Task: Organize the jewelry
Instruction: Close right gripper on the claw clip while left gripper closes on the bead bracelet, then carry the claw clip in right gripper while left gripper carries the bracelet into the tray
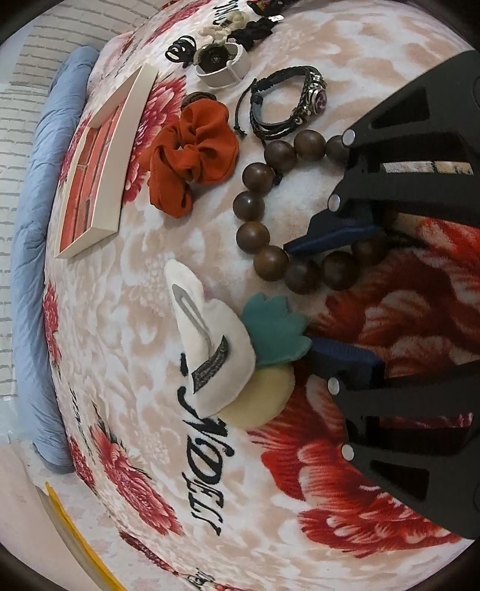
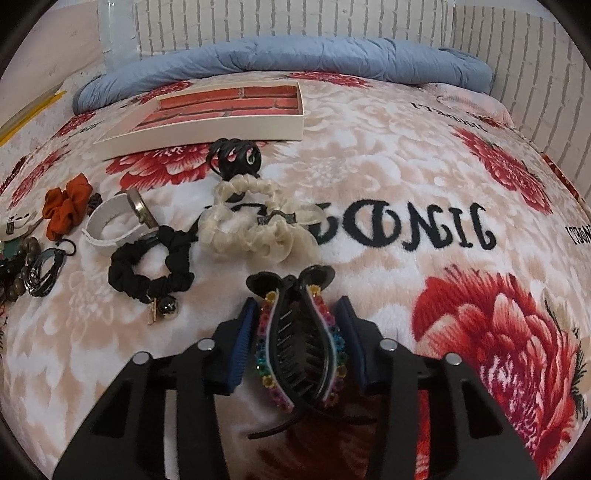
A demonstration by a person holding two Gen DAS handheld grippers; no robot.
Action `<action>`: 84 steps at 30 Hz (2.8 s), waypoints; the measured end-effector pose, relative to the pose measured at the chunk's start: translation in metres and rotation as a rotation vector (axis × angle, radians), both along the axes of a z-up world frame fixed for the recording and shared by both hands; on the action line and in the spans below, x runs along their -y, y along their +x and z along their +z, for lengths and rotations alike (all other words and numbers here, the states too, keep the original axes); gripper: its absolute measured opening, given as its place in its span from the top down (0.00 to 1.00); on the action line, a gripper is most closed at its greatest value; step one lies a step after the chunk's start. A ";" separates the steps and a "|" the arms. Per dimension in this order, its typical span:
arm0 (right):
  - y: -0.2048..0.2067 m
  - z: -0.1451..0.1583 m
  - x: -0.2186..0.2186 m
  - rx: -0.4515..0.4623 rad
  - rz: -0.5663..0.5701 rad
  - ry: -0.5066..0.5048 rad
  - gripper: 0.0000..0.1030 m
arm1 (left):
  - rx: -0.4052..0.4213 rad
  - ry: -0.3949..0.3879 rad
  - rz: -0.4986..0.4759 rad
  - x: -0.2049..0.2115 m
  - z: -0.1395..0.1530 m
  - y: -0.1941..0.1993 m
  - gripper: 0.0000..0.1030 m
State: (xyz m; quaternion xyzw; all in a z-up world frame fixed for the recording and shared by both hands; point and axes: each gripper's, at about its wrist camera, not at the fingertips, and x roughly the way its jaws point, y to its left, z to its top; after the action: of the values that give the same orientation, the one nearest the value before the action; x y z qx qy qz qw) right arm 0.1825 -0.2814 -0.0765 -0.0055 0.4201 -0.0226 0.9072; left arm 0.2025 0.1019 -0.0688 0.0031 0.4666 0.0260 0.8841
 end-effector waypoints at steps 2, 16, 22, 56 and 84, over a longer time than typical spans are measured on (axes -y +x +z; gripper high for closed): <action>-0.001 0.000 -0.003 0.001 0.001 -0.018 0.63 | 0.006 0.016 -0.008 0.003 0.001 -0.004 0.68; -0.010 0.014 -0.005 0.060 0.008 -0.050 0.64 | 0.050 -0.068 -0.021 -0.003 0.011 -0.013 0.83; -0.011 0.017 -0.007 0.075 0.018 -0.039 0.64 | 0.112 -0.045 -0.074 0.012 0.026 -0.027 0.83; 0.112 0.099 -0.035 0.192 0.120 0.006 0.64 | 0.262 -0.134 -0.224 0.066 0.138 0.078 0.83; 0.412 0.029 -0.044 -0.094 0.022 0.016 0.64 | 0.045 -0.043 -0.154 0.144 0.056 0.376 0.83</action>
State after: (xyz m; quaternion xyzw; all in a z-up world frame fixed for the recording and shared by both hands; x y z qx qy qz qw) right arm 0.5945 -0.2372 -0.0477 -0.0037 0.4622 -0.0090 0.8867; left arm 0.5788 -0.0426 -0.0130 0.0193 0.4453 -0.0524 0.8936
